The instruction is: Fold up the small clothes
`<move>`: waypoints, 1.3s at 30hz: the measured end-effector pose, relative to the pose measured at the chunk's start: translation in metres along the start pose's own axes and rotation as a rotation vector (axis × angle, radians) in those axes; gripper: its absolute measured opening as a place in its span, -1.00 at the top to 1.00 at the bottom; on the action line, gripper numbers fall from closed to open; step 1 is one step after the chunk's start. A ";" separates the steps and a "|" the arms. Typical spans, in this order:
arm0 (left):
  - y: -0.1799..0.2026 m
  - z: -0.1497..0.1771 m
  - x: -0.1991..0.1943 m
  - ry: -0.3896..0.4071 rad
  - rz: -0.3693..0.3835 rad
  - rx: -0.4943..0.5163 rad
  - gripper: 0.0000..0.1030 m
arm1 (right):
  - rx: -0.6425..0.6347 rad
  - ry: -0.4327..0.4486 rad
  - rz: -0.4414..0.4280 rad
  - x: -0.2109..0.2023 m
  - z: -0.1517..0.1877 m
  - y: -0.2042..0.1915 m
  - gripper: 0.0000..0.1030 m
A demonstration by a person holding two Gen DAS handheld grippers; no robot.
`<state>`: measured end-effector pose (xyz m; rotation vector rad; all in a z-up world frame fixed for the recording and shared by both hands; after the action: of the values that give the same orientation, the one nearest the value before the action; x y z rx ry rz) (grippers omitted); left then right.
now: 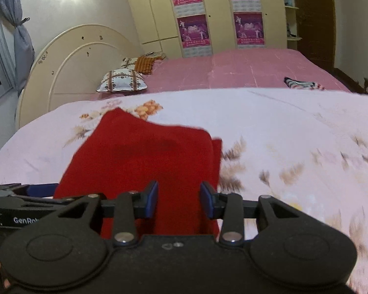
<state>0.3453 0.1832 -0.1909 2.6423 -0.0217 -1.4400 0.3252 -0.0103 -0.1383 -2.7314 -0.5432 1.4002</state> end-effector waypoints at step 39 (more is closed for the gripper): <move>0.013 0.041 -0.007 -0.103 -0.080 -0.132 -1.00 | 0.071 -0.096 0.059 -0.001 0.066 0.002 0.07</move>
<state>0.3077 0.1665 -0.2051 2.4880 0.1651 -1.5442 0.2728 -0.0217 -0.1771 -2.6572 -0.4113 1.5399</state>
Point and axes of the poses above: each gripper's, at about its wrist camera, not at the fingertips, and x roughly the way its jaws point, y to its right, z to its underside, the point moved 4 cm from there along x, roughly the way its jaws point, and after that the axes turned 11 degrees about -y, right-handed, at the moved point
